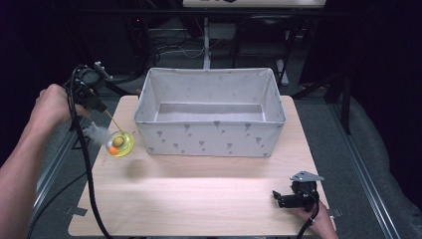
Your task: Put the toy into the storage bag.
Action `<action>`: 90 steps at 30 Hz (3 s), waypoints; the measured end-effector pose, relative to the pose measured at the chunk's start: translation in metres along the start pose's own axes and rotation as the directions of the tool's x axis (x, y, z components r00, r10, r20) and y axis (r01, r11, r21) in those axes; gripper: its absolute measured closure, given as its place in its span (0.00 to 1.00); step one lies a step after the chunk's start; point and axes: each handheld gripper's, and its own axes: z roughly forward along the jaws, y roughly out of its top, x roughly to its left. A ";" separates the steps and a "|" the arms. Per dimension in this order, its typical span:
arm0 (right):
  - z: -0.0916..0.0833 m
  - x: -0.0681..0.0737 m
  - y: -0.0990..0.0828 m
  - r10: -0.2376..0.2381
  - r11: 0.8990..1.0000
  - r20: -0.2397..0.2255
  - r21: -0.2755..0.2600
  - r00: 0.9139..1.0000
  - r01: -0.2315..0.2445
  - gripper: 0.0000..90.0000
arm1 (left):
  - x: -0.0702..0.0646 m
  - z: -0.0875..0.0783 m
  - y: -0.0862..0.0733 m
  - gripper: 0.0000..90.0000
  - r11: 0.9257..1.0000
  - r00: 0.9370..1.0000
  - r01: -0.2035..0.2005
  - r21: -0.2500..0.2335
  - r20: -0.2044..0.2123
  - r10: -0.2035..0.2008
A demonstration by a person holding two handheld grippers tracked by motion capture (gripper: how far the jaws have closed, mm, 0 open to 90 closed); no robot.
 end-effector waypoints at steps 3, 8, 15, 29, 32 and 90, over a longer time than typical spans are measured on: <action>0.000 0.000 0.000 0.000 1.000 0.000 0.000 1.000 0.000 0.00 | 0.002 -0.002 0.005 0.98 1.000 1.000 -0.006 0.000 -0.015 0.006; 0.000 0.000 0.000 0.001 1.000 0.000 0.000 1.000 -0.001 0.00 | 0.004 -0.005 0.013 0.98 1.000 0.999 -0.005 0.007 -0.054 0.005; 0.000 0.000 0.000 -0.001 1.000 0.001 0.000 1.000 0.001 0.00 | 0.012 -0.013 0.022 0.98 1.000 0.997 0.005 0.012 -0.074 -0.004; 0.000 0.000 0.000 0.000 1.000 -0.001 -0.003 1.000 0.000 0.00 | 0.025 -0.033 0.036 0.98 1.000 0.993 0.026 0.001 -0.119 -0.025; 0.000 0.000 0.000 -0.001 1.000 -0.001 -0.001 1.000 0.001 0.00 | 0.026 -0.035 0.038 0.98 1.000 0.992 0.027 -0.005 -0.122 -0.028; 0.000 0.000 0.000 0.000 1.000 0.003 -0.005 1.000 0.000 0.00 | -0.001 -0.137 0.114 0.98 0.981 0.972 -0.090 -0.171 -0.228 0.049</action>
